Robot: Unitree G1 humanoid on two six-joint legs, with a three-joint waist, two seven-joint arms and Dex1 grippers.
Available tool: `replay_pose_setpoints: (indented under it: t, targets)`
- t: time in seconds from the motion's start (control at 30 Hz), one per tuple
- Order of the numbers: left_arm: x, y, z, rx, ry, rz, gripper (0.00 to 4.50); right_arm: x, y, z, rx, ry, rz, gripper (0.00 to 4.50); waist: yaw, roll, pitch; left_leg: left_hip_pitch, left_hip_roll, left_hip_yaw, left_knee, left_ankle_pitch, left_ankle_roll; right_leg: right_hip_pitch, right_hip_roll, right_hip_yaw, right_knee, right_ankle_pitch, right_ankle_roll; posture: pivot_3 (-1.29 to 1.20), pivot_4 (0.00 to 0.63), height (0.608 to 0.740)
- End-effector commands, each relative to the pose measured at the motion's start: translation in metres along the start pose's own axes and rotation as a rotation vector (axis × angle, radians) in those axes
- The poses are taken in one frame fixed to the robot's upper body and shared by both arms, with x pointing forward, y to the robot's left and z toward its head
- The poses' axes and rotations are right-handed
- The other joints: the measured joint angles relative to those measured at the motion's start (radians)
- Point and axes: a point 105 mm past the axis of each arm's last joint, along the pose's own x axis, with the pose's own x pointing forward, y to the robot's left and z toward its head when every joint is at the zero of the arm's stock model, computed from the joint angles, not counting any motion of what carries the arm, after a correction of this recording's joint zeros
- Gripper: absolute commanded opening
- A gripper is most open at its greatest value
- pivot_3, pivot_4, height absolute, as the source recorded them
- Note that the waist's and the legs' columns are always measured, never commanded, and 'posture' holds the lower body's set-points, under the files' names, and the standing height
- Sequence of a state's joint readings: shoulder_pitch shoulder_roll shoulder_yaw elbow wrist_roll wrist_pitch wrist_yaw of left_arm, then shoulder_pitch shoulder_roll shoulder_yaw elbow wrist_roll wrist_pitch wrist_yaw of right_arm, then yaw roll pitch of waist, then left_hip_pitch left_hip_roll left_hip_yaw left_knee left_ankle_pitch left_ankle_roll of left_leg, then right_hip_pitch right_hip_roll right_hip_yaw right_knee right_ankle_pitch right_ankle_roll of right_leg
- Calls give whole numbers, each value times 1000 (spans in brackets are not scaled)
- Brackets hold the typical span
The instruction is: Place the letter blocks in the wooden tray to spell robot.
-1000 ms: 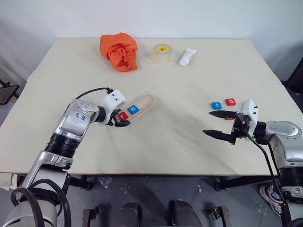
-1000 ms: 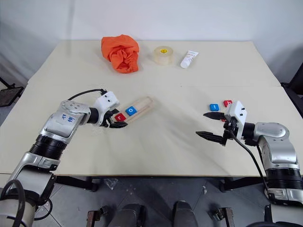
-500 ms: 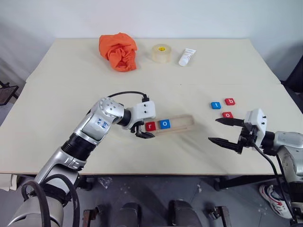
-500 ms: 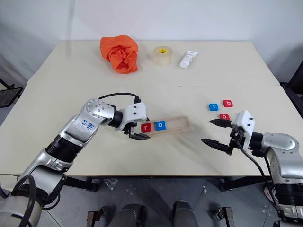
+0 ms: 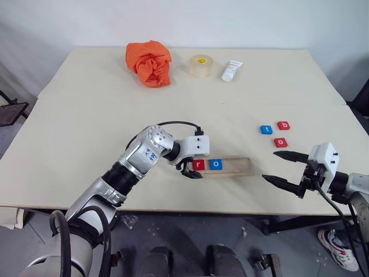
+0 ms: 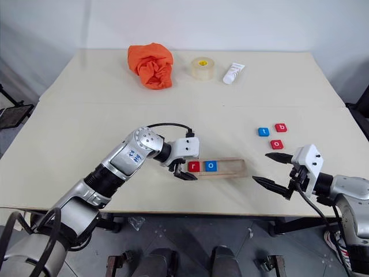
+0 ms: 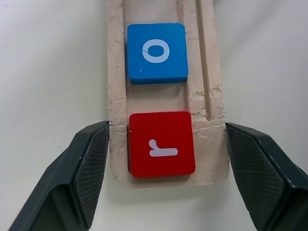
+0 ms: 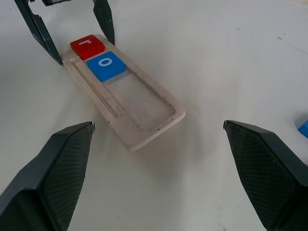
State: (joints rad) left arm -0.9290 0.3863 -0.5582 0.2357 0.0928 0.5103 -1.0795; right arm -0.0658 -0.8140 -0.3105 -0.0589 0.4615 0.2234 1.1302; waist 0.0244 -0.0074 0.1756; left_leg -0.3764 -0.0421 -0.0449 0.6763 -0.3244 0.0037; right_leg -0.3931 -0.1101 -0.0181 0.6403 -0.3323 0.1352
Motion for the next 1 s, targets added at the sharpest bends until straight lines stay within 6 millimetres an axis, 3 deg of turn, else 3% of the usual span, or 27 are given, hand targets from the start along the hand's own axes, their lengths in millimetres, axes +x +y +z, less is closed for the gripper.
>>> replay_pose_setpoints:
  t: [0.03, 0.07, 0.2, 0.33, 0.43, 0.57, 0.7, 0.77, 1.0]
  targets:
    - [-2, 1, 15, 37, -34, 7, 4133, -4, -2, 13, -33, -35, -21, 4500, 0, 0, 0, 0, 0, 0, 0, 0, 0, 0, 0, 0, 0, 0, 0, 0, 150, 740]
    - [-1, 1, 15, 37, -36, 7, 4409, -3, -2, 13, -33, -36, -22, 4500, 0, 0, 0, 0, 0, 0, 0, 0, 0, 0, 0, 0, 0, 0, 0, 0, 150, 740]
    - [-5, 1, 20, 6, -70, 25, 4458, -2, -4, 15, -35, -38, -24, 4500, -1, 0, 0, 0, 0, 0, 0, 0, 0, 0, 0, 0, 0, 0, 0, 0, 150, 740]
    - [-23, -1, 25, 7, -142, 46, 4458, -3, -8, 16, -35, -39, -50, 4500, -4, 0, 0, 0, 1, 0, 0, 0, 0, 0, 1, 0, 0, 0, 0, 0, 150, 740]
    - [-50, 17, 26, 14, -256, 184, 4458, -5, -21, 13, -11, -29, -160, 4500, -2, 0, 0, 0, 1, 0, 1, 0, 0, 0, 0, 0, 0, 0, 0, 0, 150, 740]
    - [-76, 24, 8, -3, -369, 266, 4458, -8, -38, 11, 40, -58, -314, 4500, -1, 1, 0, 0, 1, 0, 2, 0, 0, 0, -1, 0, 0, 0, 0, 0, 150, 740]
    - [-105, 18, -4, 27, -601, 301, 4458, -14, -55, 0, 116, -28, -463, 4500, -2, 1, 0, 0, 1, 0, 2, 0, 0, 0, -3, 0, 0, 0, 0, 0, 150, 740]
    - [-115, 7, -22, 27, -664, 290, 4458, -17, -59, -4, 121, -3, -500, 4500, -2, 1, 0, 0, 1, 0, 2, 0, 0, 0, -3, 0, 0, 0, 0, 0, 150, 740]
    - [-123, -17, -61, 19, -704, 301, 4458, -24, -70, -12, 164, 52, -594, 4500, -2, 1, 0, 0, 1, 0, 2, 0, 0, 1, -3, 0, -1, 0, 0, 0, 150, 740]
